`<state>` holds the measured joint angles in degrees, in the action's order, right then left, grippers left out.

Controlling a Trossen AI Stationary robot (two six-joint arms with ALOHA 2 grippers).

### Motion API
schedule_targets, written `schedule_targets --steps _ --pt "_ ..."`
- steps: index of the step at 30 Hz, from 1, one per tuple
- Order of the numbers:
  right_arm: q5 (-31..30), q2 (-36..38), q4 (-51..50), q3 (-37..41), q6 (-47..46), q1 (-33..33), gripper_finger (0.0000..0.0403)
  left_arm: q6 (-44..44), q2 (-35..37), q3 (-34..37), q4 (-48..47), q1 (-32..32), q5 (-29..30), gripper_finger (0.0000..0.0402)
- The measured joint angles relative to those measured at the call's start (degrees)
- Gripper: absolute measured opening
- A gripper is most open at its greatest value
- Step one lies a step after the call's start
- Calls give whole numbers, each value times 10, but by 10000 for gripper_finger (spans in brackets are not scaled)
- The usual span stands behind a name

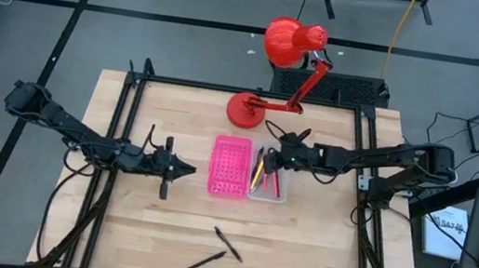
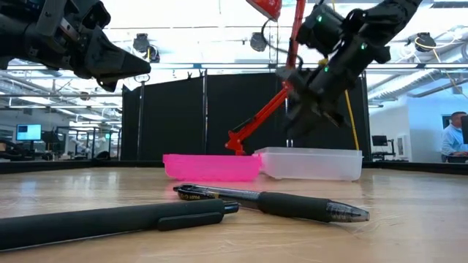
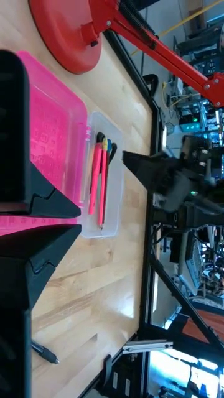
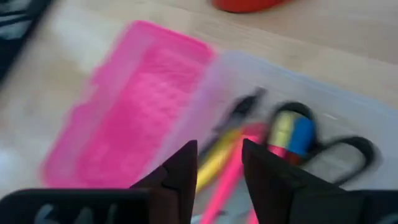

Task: Pick & place school supplies into a supply box
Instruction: Put the black transparent pen into the pink supply box

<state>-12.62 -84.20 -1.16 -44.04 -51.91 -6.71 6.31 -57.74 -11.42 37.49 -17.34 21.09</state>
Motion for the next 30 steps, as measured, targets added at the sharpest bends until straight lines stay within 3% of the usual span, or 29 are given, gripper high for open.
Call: schedule_targets --steps 5,14,22,30 --pt "54 65 -2 0 169 17 125 -22 0 0 -2 0 0 33" --pt "144 169 11 66 488 122 99 -28 0 0 -5 1 5 33" --pt "142 202 191 167 645 201 76 -32 0 0 -40 1 18 33" --pt "79 203 350 221 661 209 63 26 0 0 -85 1 30 33"
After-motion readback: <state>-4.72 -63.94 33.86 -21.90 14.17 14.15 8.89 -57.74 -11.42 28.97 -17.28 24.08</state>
